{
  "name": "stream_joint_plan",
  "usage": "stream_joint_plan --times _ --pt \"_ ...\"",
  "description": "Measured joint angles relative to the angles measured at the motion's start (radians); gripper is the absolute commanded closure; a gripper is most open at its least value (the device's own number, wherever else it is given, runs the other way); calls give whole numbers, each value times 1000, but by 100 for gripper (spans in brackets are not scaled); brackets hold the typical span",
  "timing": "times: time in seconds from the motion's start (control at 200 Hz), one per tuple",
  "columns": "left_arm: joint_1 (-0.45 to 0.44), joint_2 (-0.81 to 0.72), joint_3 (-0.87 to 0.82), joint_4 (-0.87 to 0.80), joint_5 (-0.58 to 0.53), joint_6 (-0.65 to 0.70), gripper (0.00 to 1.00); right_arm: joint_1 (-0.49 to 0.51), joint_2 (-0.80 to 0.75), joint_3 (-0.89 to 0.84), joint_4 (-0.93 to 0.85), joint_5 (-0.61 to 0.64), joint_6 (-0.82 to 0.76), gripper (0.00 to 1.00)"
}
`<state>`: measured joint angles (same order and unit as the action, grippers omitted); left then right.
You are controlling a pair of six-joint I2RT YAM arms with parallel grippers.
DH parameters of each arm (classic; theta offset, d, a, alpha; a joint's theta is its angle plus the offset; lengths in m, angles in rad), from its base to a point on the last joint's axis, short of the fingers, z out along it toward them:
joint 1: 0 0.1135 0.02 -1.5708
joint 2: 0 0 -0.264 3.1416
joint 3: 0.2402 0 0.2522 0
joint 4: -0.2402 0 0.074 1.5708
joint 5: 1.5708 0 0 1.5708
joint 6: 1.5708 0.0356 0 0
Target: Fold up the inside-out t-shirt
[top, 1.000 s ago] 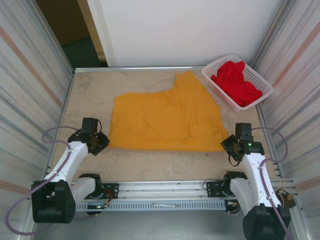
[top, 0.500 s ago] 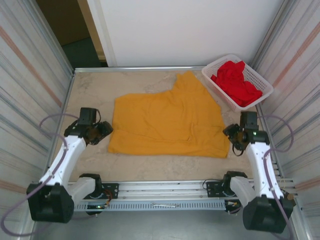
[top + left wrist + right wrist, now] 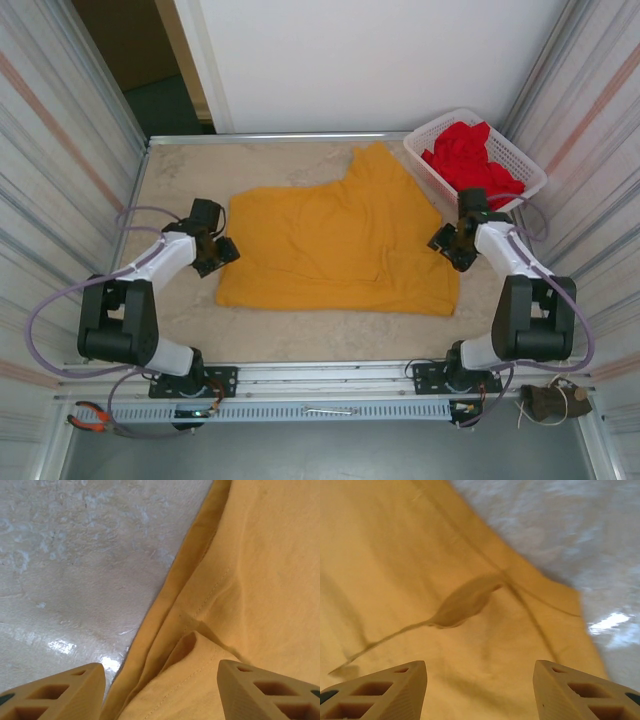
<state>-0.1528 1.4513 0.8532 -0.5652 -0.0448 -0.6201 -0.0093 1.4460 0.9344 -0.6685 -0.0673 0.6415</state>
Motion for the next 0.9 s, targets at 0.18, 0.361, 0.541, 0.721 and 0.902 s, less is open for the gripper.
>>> stream_joint_plan --times 0.18,0.361,0.541,0.721,0.902 --pt "0 0 -2 25 -13 4 38 174 92 87 15 47 1 41" --pt "0 14 -15 39 -18 4 38 322 208 176 13 108 1 41" --pt "0 17 -15 40 -22 4 38 417 263 211 2 156 1 42" --pt "0 17 -16 42 -28 4 38 449 312 232 -13 177 2 54" --pt "0 17 -23 47 -28 4 38 459 348 237 -19 187 -1 97"
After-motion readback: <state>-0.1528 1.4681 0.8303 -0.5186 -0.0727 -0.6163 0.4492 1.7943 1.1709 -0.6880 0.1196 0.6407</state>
